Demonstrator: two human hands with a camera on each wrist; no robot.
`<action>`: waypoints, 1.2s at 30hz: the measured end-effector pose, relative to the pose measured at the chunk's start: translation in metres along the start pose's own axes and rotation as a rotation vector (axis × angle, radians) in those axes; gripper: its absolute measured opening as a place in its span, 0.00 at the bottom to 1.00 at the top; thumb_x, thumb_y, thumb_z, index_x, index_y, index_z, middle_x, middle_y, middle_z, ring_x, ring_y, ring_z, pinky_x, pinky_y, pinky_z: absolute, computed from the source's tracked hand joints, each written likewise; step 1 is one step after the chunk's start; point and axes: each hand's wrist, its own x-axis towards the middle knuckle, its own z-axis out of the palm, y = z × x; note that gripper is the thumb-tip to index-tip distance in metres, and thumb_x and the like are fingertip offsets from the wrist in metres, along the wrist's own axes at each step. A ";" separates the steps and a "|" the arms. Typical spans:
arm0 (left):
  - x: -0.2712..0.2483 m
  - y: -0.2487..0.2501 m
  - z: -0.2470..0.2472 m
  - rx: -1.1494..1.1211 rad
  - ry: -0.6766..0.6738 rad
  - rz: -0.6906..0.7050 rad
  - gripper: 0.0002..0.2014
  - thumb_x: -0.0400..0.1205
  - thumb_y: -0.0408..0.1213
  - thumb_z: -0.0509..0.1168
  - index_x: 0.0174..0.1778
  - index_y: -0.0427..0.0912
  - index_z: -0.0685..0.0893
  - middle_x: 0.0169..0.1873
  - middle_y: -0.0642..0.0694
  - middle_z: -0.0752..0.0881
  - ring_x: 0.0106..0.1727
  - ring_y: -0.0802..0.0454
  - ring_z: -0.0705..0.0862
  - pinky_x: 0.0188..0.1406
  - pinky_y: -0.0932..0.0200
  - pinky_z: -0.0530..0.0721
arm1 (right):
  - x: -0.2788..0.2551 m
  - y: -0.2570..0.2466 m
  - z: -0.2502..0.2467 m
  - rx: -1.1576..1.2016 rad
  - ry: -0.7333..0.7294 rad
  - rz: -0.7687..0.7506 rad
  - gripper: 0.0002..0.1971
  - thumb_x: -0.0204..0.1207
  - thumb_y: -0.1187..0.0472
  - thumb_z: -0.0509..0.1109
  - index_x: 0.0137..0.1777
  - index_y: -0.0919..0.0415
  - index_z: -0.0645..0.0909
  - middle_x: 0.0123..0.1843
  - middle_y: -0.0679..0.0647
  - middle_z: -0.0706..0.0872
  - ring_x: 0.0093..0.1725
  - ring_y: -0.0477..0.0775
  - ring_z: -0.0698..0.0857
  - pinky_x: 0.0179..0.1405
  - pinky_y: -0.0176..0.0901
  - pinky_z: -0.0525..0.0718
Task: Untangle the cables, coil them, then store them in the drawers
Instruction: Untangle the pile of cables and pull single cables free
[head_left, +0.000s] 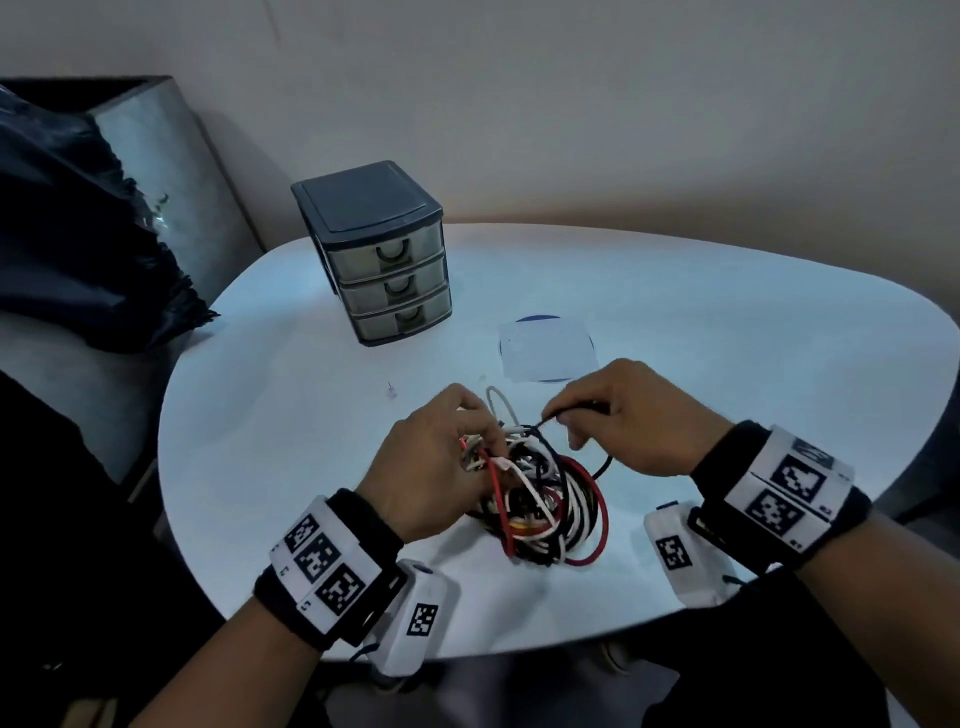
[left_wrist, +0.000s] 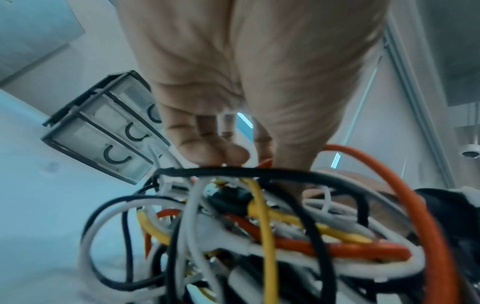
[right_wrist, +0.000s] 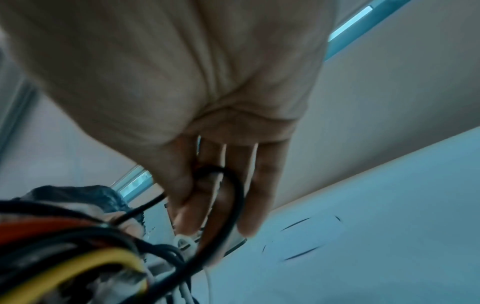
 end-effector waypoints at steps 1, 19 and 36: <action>-0.001 -0.003 0.001 0.004 -0.004 0.022 0.11 0.70 0.45 0.79 0.32 0.57 0.81 0.52 0.64 0.83 0.35 0.68 0.79 0.38 0.65 0.73 | 0.002 0.002 0.000 0.091 0.120 0.037 0.10 0.83 0.63 0.66 0.52 0.52 0.90 0.35 0.47 0.90 0.36 0.44 0.90 0.40 0.33 0.84; -0.034 -0.040 -0.002 0.215 -0.151 0.109 0.49 0.59 0.70 0.76 0.76 0.68 0.66 0.78 0.63 0.64 0.73 0.57 0.70 0.67 0.52 0.80 | -0.032 0.040 0.015 -0.315 -0.099 0.059 0.17 0.85 0.43 0.58 0.50 0.42 0.88 0.86 0.38 0.53 0.85 0.38 0.37 0.85 0.55 0.39; -0.012 -0.033 -0.001 -0.005 0.079 0.095 0.29 0.66 0.59 0.73 0.62 0.62 0.76 0.67 0.64 0.83 0.63 0.55 0.85 0.57 0.46 0.87 | -0.019 0.031 0.031 0.336 -0.087 -0.011 0.07 0.82 0.62 0.70 0.45 0.54 0.89 0.50 0.46 0.92 0.54 0.47 0.88 0.62 0.47 0.81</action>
